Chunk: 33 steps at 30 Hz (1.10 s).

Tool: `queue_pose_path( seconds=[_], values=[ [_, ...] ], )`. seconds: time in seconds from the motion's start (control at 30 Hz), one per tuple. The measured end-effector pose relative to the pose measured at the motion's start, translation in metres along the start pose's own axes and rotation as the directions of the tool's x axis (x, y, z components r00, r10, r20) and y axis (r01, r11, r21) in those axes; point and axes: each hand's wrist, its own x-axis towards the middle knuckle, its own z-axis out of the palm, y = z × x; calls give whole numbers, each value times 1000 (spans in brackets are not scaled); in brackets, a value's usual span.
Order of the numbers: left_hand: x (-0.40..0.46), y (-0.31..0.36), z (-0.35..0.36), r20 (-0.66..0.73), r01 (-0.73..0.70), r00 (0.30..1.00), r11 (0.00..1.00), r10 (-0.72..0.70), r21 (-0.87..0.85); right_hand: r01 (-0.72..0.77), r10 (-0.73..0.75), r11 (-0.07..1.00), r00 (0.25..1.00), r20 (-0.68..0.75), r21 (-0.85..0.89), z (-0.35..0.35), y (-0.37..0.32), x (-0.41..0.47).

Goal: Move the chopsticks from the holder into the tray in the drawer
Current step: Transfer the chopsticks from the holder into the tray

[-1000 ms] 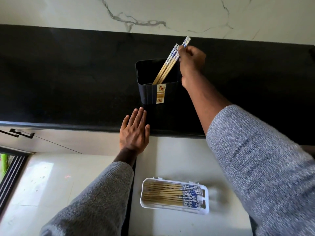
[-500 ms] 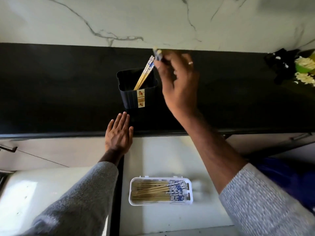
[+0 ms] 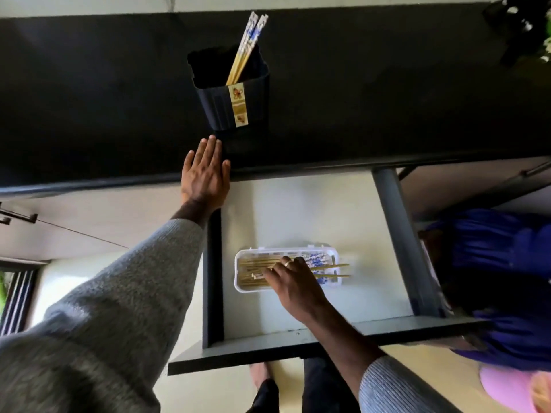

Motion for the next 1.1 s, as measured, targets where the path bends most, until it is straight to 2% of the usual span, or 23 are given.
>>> queue_pose_path(
  seconds=[0.1, 0.2, 0.47, 0.7, 0.77, 0.93, 1.03, 1.1],
  values=[
    [0, 0, 2, -4, 4, 1000, 1000, -4, 1, -66, 68, 998, 994, 84, -18, 9, -1, 1],
    [0, -1, 2, -9, 9, 1000, 1000, -9, 7, -69, 68, 998, 991, 115, 2, 13, -10, 12],
    [1, -1, 4, -9, 23, 1000, 1000, -23, 19, 37, -37, 999, 998, 45, 16, 15, -25, 44],
    [1, 0, 5, -4, 22, 1000, 1000, -22, 20, -112, 102, 990, 988, 116, 88, 35, -12, 36],
    [1, -1, 5, -2, 21, 1000, 1000, -21, 18, -90, 84, 992, 994, 64, 89, 33, -6, 35],
    [0, -2, 6, 6, 17, 1000, 1000, -17, 10, -70, 74, 997, 978, -196, 24, 2, 27, 71],
    [1, -2, 6, 2, 21, 1000, 1000, -21, -2, -105, 105, 994, 923, -371, 19, -30, 59, 112],
    [2, -2, 5, -3, 23, 1000, 1000, -23, 2, -157, 190, 982, 854, -485, 108, -56, 78, 143]
  ],
)
